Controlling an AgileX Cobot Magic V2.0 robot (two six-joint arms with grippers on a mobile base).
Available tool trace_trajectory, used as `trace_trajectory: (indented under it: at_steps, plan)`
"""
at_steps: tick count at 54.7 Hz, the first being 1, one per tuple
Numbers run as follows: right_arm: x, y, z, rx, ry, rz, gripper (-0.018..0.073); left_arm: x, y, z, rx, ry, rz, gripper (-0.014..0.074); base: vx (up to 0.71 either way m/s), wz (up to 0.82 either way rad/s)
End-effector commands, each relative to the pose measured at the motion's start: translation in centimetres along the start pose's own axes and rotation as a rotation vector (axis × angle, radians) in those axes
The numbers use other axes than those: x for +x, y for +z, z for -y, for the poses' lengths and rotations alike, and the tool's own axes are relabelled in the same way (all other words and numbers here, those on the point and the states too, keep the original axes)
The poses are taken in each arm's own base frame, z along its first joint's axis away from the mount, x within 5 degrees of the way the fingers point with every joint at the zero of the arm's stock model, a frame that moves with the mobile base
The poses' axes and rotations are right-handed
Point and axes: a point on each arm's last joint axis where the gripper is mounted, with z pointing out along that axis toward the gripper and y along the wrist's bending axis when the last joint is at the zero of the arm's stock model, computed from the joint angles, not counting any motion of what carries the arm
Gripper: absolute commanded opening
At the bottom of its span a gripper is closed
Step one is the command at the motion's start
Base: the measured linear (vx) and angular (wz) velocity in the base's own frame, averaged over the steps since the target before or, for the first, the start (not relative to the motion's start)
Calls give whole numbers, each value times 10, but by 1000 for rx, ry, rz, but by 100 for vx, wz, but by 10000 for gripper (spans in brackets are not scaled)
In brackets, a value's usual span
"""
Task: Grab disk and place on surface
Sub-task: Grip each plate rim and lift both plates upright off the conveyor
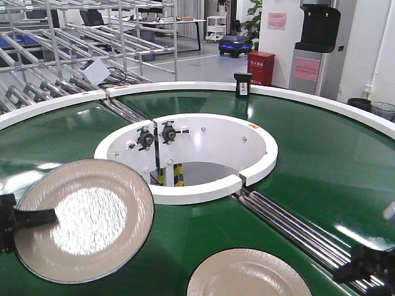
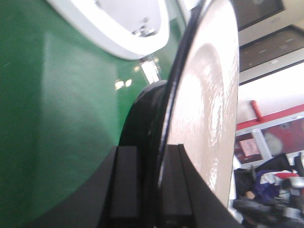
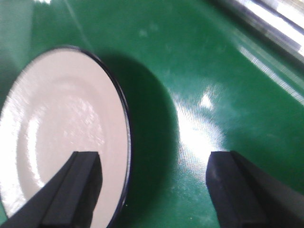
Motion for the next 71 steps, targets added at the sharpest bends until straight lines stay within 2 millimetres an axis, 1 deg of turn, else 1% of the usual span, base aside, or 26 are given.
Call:
trace_trajectory:
  at_steps: [1, 8, 14, 19, 23, 24, 26, 28, 30, 31, 33, 37, 41, 47, 52, 56, 61, 66, 71]
  plan:
    - [-9, 7, -13, -73, -16, 27, 515, -20, -12, 49, 205, -2, 100, -6, 0, 0]
    - [-5, 39, -22, -141, 5, -23, 515, -26, -14, 60, 225, 18, 107, -4, 0, 0]
    - [-2, 65, -33, -184, 28, -35, 503, -27, -15, 62, 227, 20, 110, -4, 0, 0]
    - [2, 82, -41, -238, 53, -53, 462, -27, -14, 62, 226, 21, 107, -4, 0, 0]
    - [4, 92, -45, -270, 70, -62, 376, -27, -14, 62, 226, 19, 107, -4, 0, 0]
    - [5, 94, -46, -279, 77, -63, 338, -27, -14, 62, 226, 18, 107, -4, 0, 0]
    - [5, 96, -46, -286, 80, -63, 257, -27, -14, 62, 227, 18, 106, -4, 0, 0]
    - [5, 96, -47, -292, 80, -61, 137, -27, -14, 62, 227, 19, 105, -4, 0, 0]
    - [4, 94, -48, -297, 77, -60, 52, -27, -14, 62, 226, 16, 104, -4, 0, 0]
    - [4, 92, -48, -299, 75, -56, -9, -27, -14, 62, 226, 13, 104, -4, 0, 0]
    - [2, 89, -48, -303, 74, -46, -16, -26, -14, 62, 226, 12, 103, -4, 0, 0]
    - [-2, 76, -50, -316, 65, -14, -14, -26, -14, 62, 228, 10, 99, -4, 0, 0]
    - [-7, 56, -53, -343, 58, 26, -11, -25, -14, 62, 224, -8, 84, -4, 0, 0]
    - [-15, 14, -57, -384, 55, 116, -9, -20, -14, 62, 216, -9, 32, -4, 0, 0]
    - [-15, -32, -64, -426, 31, 211, -9, -14, -13, 68, 216, 7, -14, -1, 0, 0]
    - [-11, -67, -70, -445, 11, 289, -9, -8, -11, 76, 216, 14, -39, -1, 0, 0]
    - [-3, -103, -78, -454, 2, 379, -9, 5, -8, 89, 235, 16, -67, -1, 0, 0]
    - [7, -128, -87, -461, -17, 450, -9, 19, -6, 102, 244, 34, -86, -1, 0, 0]
    - [16, -142, -96, -467, -47, 487, -9, 25, -9, 112, 239, 55, -77, -1, 0, 0]
